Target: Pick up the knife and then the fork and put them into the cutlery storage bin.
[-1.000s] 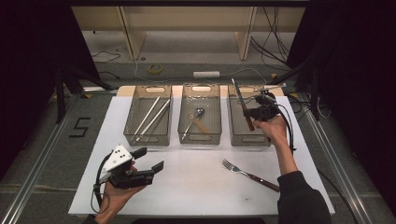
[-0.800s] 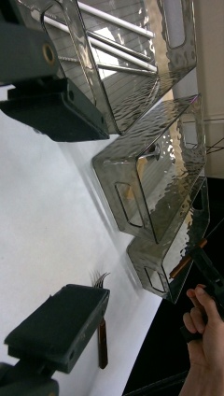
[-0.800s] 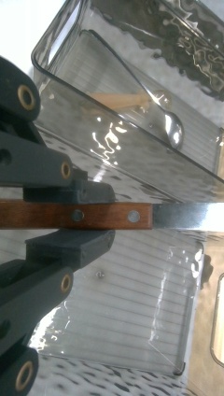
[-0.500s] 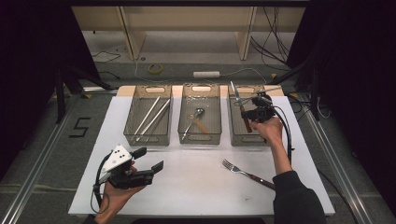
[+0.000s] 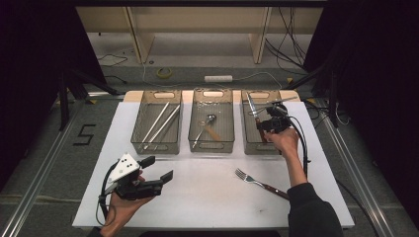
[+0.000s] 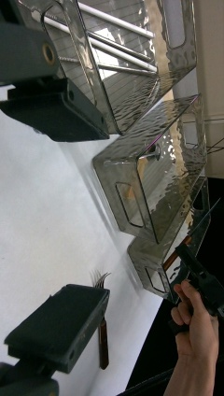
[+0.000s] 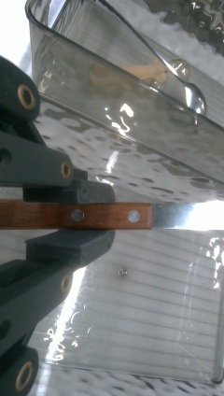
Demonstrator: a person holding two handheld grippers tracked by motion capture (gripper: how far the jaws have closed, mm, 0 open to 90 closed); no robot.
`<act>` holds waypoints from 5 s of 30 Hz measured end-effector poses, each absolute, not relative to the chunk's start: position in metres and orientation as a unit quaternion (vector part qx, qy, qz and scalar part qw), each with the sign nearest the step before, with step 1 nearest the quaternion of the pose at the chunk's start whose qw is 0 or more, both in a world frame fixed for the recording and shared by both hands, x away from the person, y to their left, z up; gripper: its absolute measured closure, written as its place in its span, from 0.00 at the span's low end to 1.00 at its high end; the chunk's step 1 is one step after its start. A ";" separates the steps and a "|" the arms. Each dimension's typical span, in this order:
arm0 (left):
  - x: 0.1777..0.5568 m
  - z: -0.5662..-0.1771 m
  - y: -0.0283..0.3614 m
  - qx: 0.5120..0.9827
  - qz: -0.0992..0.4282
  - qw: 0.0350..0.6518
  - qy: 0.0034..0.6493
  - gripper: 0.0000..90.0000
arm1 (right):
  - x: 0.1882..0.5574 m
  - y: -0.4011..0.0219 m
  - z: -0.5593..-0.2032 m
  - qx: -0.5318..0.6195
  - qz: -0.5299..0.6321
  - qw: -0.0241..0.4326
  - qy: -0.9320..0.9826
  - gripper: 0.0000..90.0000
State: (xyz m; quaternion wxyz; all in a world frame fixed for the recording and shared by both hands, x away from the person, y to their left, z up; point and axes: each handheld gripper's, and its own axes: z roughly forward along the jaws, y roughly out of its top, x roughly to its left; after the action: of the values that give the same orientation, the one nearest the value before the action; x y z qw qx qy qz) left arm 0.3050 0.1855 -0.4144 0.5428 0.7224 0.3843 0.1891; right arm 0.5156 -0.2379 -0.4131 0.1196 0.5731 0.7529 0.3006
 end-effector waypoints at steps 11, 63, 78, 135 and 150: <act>0.305 -0.414 0.186 0.723 0.189 0.543 0.384 0.21 | 0.516 -0.236 -0.414 0.571 0.312 0.096 0.753 0.74; 0.303 -0.414 0.186 0.723 0.192 0.543 0.382 0.21 | 0.379 -0.257 -0.396 0.404 0.327 0.059 0.852 0.37; 0.303 -0.414 0.186 0.724 0.192 0.543 0.381 0.21 | 0.372 -0.260 -0.413 0.399 0.266 0.054 0.876 0.34; 0.303 -0.414 0.185 0.725 0.192 0.541 0.380 0.21 | 0.361 -0.258 -0.456 0.369 0.131 0.039 0.919 0.77; 0.303 -0.414 0.184 0.725 0.194 0.541 0.380 0.21 | 0.360 -0.254 -0.455 0.358 0.118 0.042 0.925 0.83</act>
State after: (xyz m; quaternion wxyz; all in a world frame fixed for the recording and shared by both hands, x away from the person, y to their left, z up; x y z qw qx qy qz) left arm 0.3028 0.1845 -0.4144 0.5408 0.7250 0.3800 0.1939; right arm 0.3602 -0.2542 -0.4554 0.0415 0.3578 0.9254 0.1177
